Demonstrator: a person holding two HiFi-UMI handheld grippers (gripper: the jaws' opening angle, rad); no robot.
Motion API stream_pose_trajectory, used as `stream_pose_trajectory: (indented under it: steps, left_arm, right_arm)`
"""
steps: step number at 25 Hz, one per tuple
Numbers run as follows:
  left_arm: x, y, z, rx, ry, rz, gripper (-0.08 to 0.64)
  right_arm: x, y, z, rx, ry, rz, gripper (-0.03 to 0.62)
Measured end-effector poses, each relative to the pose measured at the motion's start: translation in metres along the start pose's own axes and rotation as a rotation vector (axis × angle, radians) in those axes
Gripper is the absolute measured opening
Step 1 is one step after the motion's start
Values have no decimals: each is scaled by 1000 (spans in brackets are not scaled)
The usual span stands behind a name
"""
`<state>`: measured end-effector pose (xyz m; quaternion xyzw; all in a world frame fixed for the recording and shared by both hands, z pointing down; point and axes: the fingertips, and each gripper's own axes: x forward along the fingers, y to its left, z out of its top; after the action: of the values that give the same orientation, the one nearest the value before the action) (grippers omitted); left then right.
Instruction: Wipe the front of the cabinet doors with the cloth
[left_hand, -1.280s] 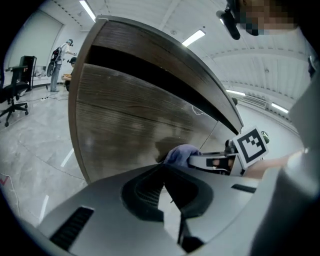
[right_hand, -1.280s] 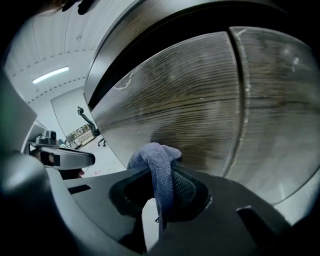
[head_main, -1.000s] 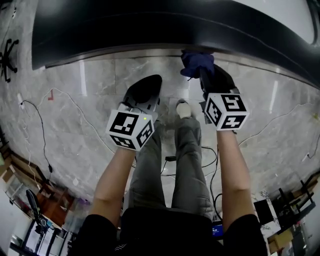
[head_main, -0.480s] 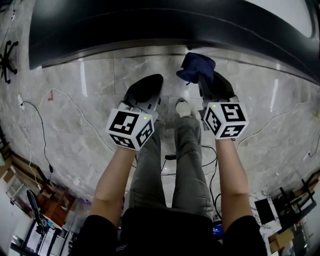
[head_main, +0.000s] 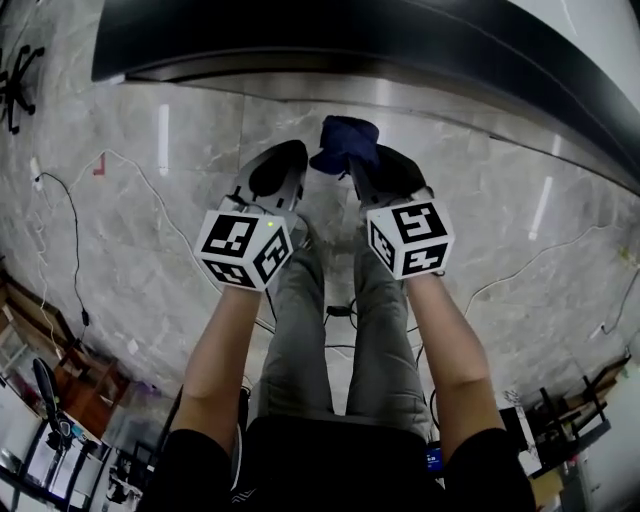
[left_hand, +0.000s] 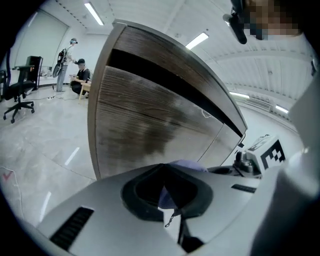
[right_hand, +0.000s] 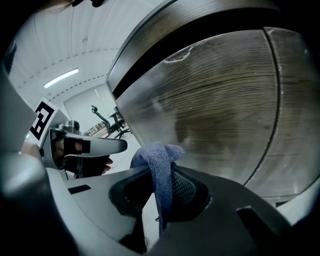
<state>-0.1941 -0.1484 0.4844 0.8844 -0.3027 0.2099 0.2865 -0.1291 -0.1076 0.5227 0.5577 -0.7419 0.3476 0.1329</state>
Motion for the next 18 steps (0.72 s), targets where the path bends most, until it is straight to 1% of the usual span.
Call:
stream_pose_trajectory:
  steps: [3, 8, 14, 18]
  left_arm:
    - [-14, 21, -4, -24, -12, 21, 8]
    - [-29, 60, -17, -3, 16, 64, 8]
    - [-45, 110, -27, -25, 26, 137, 8]
    - [-46, 135, -29, -28, 35, 175, 8]
  right_arm:
    - [21, 25, -3, -21, 23, 35, 71]
    - [54, 55, -4, -37, 46, 63, 71]
    - [92, 77, -5, -71, 70, 71, 71]
    - [120, 87, 2, -90, 77, 66, 71]
